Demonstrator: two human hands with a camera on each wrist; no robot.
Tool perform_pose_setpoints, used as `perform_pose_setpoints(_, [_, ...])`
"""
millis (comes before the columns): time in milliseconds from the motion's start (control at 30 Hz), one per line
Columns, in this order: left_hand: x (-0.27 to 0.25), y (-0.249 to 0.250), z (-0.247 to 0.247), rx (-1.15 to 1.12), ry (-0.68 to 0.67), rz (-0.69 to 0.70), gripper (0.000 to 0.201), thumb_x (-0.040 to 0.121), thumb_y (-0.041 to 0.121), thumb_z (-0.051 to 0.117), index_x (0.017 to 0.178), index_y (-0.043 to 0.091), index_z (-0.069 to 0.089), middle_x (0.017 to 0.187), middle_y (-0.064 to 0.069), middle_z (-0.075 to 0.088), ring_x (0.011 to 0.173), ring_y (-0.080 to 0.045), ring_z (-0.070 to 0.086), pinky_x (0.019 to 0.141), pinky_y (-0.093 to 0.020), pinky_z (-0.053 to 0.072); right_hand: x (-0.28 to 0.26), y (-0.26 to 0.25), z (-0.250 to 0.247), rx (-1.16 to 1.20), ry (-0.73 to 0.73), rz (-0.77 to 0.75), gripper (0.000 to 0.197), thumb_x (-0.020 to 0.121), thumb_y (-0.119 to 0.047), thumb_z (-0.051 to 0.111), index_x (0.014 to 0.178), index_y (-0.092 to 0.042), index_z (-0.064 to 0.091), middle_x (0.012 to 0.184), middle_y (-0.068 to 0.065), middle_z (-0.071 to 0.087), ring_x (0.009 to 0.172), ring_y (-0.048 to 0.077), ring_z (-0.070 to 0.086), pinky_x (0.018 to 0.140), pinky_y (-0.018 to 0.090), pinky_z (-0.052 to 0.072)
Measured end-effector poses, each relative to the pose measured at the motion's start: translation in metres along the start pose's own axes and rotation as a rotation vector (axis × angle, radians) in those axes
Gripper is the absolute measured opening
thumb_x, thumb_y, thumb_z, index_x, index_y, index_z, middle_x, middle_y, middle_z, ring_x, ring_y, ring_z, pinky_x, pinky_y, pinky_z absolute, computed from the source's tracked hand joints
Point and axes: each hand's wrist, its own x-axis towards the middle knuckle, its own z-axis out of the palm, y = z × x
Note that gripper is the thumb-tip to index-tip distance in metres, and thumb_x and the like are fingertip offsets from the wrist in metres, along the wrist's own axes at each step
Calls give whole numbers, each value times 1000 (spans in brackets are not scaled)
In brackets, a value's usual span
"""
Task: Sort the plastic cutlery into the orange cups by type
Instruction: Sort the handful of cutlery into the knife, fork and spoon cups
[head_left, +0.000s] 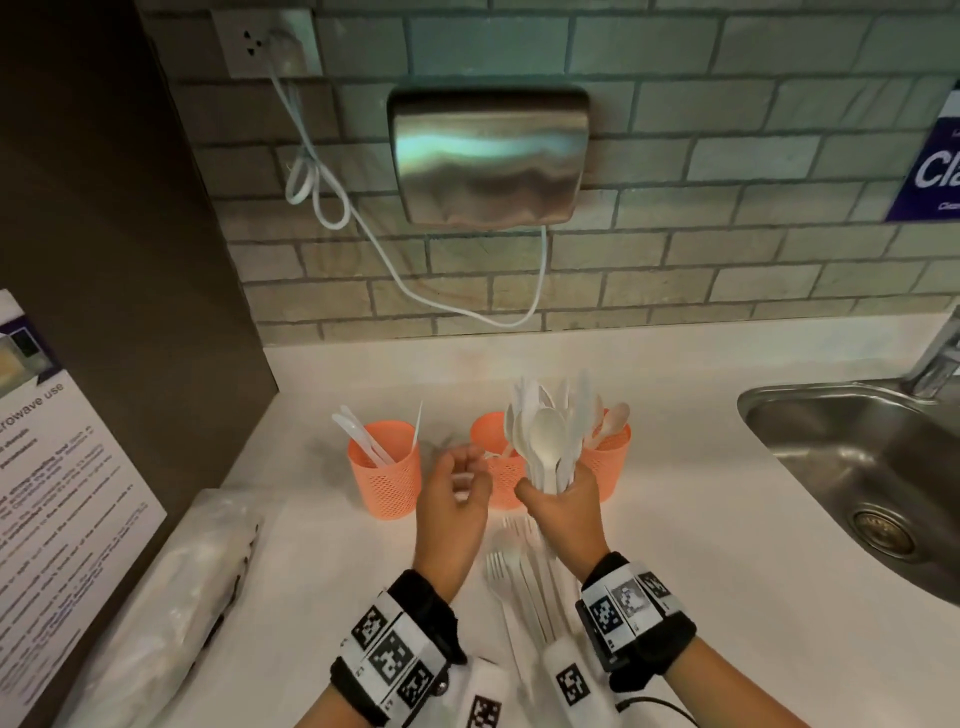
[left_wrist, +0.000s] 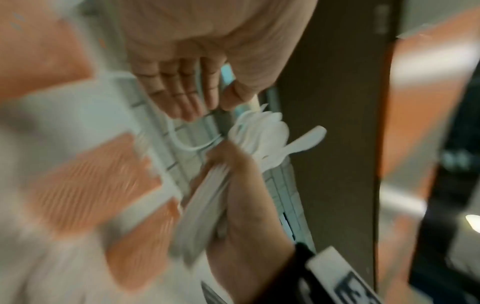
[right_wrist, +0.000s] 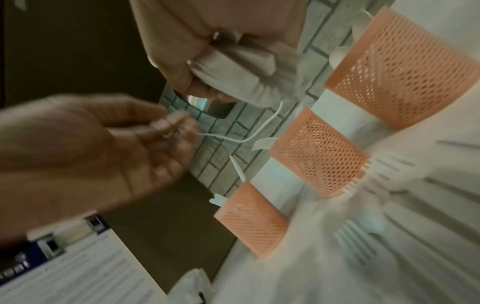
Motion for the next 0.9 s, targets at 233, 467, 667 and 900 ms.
perform_pose_setpoints(233, [-6,29,10,235,-118,443,32,70,48,60,97,30,57,81,8,53,62,-5,48,59,-17,45,-19,3,2,-159,-39,-77,28,76,-20,65,103,-12,60,76,-12,63,69,-12,60,56,4,42])
perform_pose_setpoints(467, [-2,39,19,307,-78,530,30,87,43,49,88,14,57,83,5,52,75,-4,51,68,-15,41,-24,13,-4,-188,-9,-7,40,73,-10,70,104,-30,55,81,-12,68,71,-5,63,62,17,47])
perform_pose_setpoints(667, [25,70,-3,-67,88,381,17,94,28,40,80,20,45,66,7,51,56,-7,54,57,-23,47,-29,21,-15,-193,19,30,42,70,-3,66,103,-27,55,82,-14,64,72,2,60,66,20,44])
perform_pose_setpoints(900, [6,36,-2,162,-88,275,23,84,10,60,67,25,60,50,8,49,49,-6,44,51,-14,36,-27,18,-21,-418,31,-65,33,72,-10,67,100,-22,54,77,-3,64,71,22,62,65,35,51])
